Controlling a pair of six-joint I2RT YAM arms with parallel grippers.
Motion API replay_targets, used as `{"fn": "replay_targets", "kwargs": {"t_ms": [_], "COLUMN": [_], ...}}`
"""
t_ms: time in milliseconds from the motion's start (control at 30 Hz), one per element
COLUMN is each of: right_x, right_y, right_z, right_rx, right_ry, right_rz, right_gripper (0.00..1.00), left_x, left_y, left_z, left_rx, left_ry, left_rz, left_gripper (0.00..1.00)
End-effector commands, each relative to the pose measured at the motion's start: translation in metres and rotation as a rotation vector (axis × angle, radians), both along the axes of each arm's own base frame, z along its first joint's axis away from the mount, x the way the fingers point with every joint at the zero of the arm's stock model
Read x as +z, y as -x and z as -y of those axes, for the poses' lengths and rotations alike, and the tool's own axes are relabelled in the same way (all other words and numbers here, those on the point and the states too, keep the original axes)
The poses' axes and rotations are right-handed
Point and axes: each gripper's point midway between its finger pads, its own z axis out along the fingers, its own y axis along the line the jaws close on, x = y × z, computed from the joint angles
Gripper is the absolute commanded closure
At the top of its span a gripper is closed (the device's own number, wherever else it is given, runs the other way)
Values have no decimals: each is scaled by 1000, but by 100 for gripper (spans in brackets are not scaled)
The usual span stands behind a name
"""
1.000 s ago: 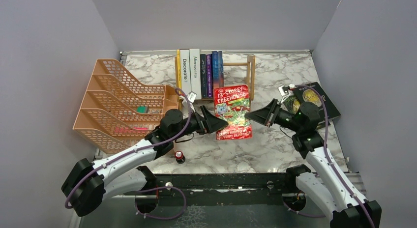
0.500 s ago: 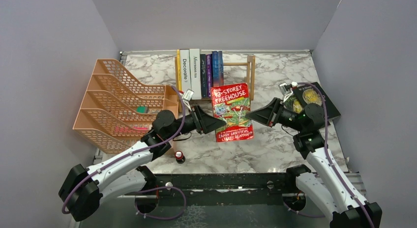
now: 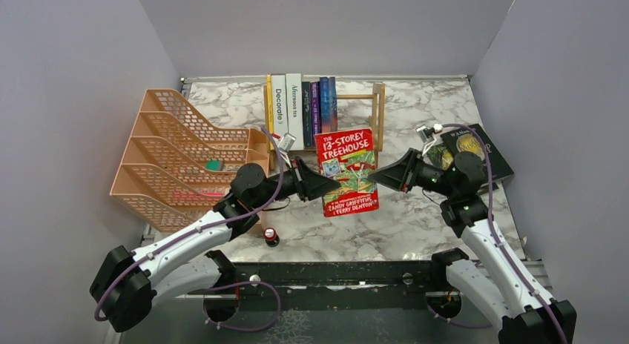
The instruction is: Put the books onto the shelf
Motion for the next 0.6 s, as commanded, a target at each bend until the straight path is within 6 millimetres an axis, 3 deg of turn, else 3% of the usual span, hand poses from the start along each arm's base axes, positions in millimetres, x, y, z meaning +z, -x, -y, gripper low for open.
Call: {"fn": "replay_targets", "kwargs": {"t_ms": [0, 133, 200, 367, 567], "right_x": [-20, -46, -57, -71, -78], "right_y": [-21, -38, -45, -53, -54], "right_z": [10, 27, 37, 54, 68], "right_rx": [-120, -268, -337, -447, -518], "right_ry": [142, 251, 302, 375, 430], "right_rz": [15, -62, -80, -98, -112], "right_gripper": [62, 45, 43, 43, 43], "left_x": [23, 8, 8, 41, 67], "left_y": [-29, -61, -79, -115, -168], "left_z": [-15, -29, -40, -49, -27], "left_rx": [157, 317, 406, 551, 644], "left_ry": [-30, -212, -318, -435, -494], "left_rz": [158, 170, 185, 253, 284], "left_gripper": [100, 100, 100, 100, 100]}}
